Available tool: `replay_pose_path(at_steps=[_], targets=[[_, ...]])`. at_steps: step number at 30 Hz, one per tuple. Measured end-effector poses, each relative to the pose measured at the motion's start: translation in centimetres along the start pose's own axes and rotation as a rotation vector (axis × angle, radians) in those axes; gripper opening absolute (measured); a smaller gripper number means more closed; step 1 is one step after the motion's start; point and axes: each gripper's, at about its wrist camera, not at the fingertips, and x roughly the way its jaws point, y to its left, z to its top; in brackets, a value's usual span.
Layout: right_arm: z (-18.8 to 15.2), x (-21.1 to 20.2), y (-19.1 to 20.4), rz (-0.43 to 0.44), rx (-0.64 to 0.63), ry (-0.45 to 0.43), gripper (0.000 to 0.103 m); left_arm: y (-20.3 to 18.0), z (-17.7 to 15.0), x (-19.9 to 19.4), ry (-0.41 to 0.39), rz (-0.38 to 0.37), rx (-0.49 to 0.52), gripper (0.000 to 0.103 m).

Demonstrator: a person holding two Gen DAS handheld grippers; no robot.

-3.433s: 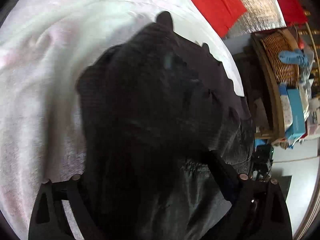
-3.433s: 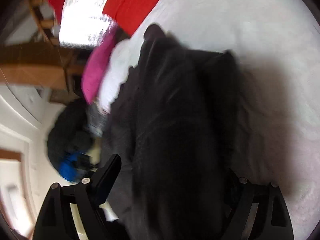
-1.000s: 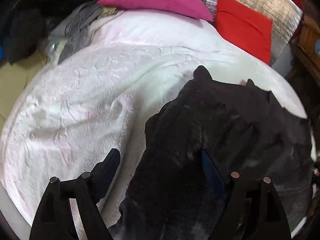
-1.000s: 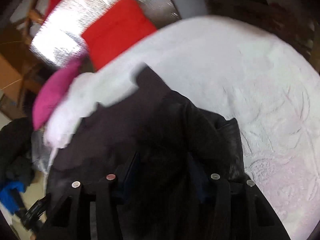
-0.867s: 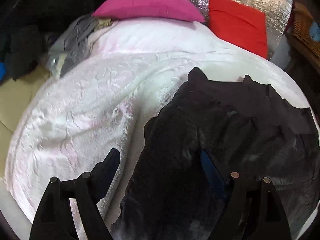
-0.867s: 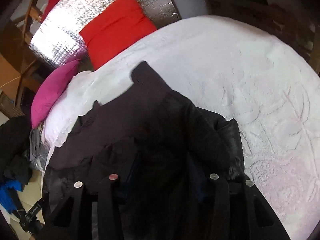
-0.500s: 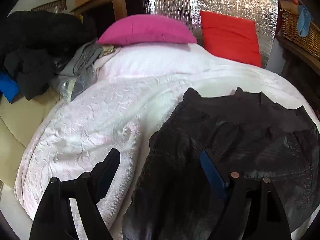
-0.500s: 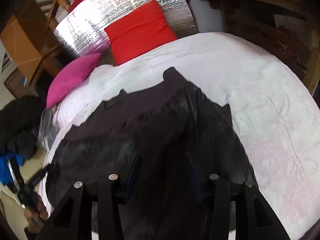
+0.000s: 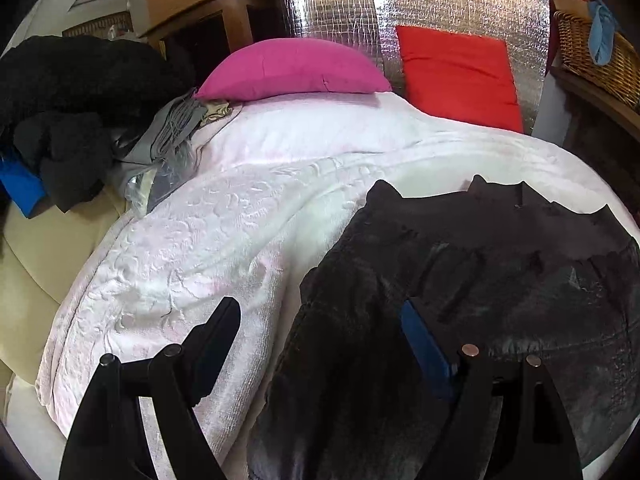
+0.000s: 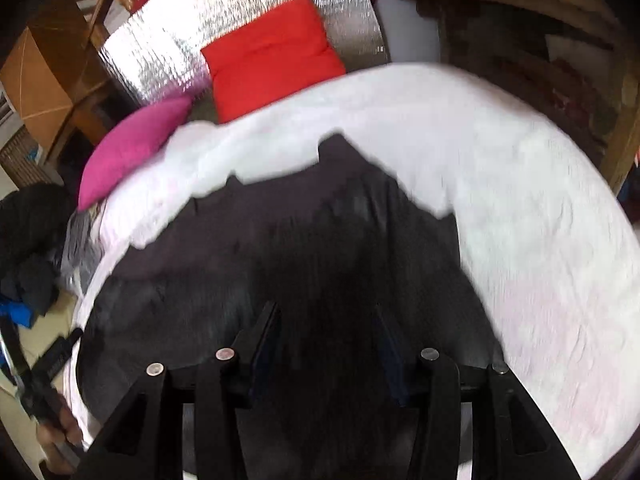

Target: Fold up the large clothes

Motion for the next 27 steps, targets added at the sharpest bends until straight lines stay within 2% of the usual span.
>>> replay_pose_path(at_steps=[3, 6, 8, 10, 12, 14, 17, 21, 23, 25, 27], targets=[[1.7, 1.8, -0.5, -0.009, 0.028, -0.004, 0.055, -0.5, 0.1, 0.5, 0.007, 0.013, 0.019, 0.083], [1.7, 5.4, -1.5, -0.055, 0.054, 0.091, 0.056, -0.7, 0.0, 0.4, 0.005, 0.027, 0.034, 0.083], [1.5, 5.4, -1.5, -0.057, 0.053, 0.083, 0.056, -0.7, -0.2, -0.6, -0.017, 0.04, 0.035, 0.083], [1.2, 3.6, -0.7, -0.062, 0.028, 0.062, 0.057, -0.7, -0.4, -2.0, -0.043, 0.058, 0.036, 0.083], [0.1, 0.8, 0.1, -0.046, 0.016, -0.005, 0.065, -1.0, -0.8, -4.5, -0.076, 0.085, 0.043, 0.083], [-1.2, -1.8, 1.0, -0.041, -0.005, -0.059, 0.066, -1.4, -1.5, -6.8, -0.095, 0.093, 0.047, 0.084], [-3.9, -6.8, 2.7, -0.015, -0.043, -0.133, 0.068, -2.0, -3.3, -11.6, -0.136, 0.076, 0.054, 0.09], [-8.0, -13.3, 4.8, -0.004, -0.081, -0.212, 0.071, -2.2, -4.7, -17.4, -0.178, 0.07, 0.063, 0.09], [-9.8, -16.7, 5.8, -0.015, -0.102, -0.253, 0.071, -2.0, -5.5, -21.6, -0.23, 0.086, 0.059, 0.091], [-11.2, -19.7, 6.7, -0.022, -0.122, -0.28, 0.071, -1.6, -6.2, -25.3, -0.281, 0.116, 0.047, 0.1], [-12.7, -22.9, 7.7, -0.02, -0.129, -0.307, 0.074, -1.3, -6.8, -28.4, -0.347, 0.138, 0.045, 0.102]])
